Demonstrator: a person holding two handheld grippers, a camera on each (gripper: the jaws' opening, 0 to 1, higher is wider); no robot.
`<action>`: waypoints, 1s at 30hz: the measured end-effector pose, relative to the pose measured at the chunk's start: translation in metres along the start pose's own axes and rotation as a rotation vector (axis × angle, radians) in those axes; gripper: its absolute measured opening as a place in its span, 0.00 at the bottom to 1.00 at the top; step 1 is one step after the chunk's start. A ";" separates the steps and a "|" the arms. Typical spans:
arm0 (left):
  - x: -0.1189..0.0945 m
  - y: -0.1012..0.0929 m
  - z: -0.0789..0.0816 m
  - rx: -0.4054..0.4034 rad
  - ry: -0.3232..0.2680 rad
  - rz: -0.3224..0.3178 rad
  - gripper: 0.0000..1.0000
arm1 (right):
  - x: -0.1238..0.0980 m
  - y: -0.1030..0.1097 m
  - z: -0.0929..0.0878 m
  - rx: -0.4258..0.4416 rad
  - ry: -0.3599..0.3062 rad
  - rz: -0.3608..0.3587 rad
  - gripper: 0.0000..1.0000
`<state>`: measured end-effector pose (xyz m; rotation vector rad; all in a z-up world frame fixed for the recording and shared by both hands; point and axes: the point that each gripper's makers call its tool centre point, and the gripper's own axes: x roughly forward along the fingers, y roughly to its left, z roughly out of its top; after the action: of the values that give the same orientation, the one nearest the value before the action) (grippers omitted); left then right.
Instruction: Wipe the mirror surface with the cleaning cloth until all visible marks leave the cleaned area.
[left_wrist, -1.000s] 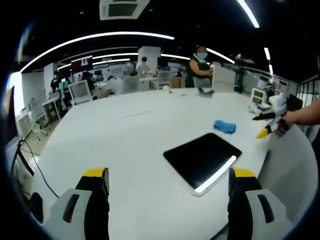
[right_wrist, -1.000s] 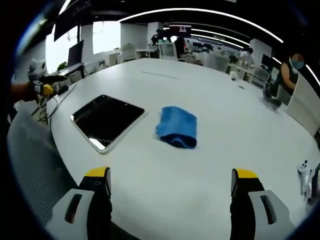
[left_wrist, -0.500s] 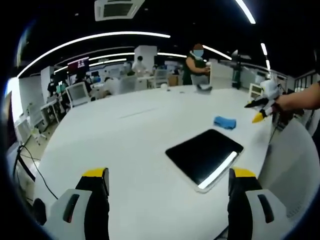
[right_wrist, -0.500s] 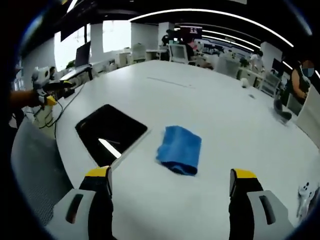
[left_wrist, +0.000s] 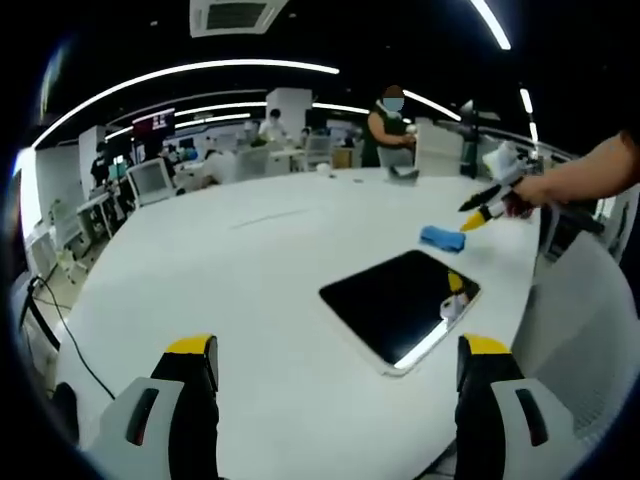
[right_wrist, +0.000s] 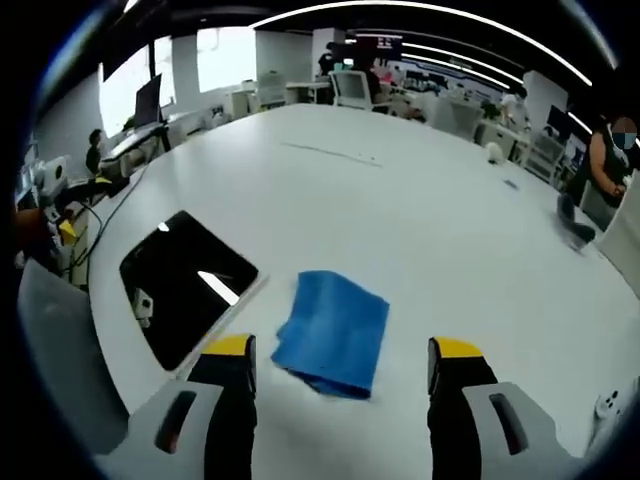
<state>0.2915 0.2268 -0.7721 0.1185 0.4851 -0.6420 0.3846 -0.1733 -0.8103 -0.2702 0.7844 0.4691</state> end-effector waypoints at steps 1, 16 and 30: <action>-0.001 -0.001 0.000 0.001 0.001 -0.001 1.00 | 0.005 0.000 0.001 0.002 0.002 0.005 0.65; -0.004 0.001 -0.001 -0.020 0.008 0.022 1.00 | 0.047 0.004 -0.011 0.062 0.095 0.008 0.30; 0.000 0.004 0.000 -0.011 0.026 0.024 1.00 | 0.055 -0.006 -0.016 0.192 0.104 -0.069 0.06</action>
<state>0.2939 0.2297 -0.7726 0.1226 0.5113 -0.6144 0.4114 -0.1681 -0.8607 -0.1430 0.9122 0.3143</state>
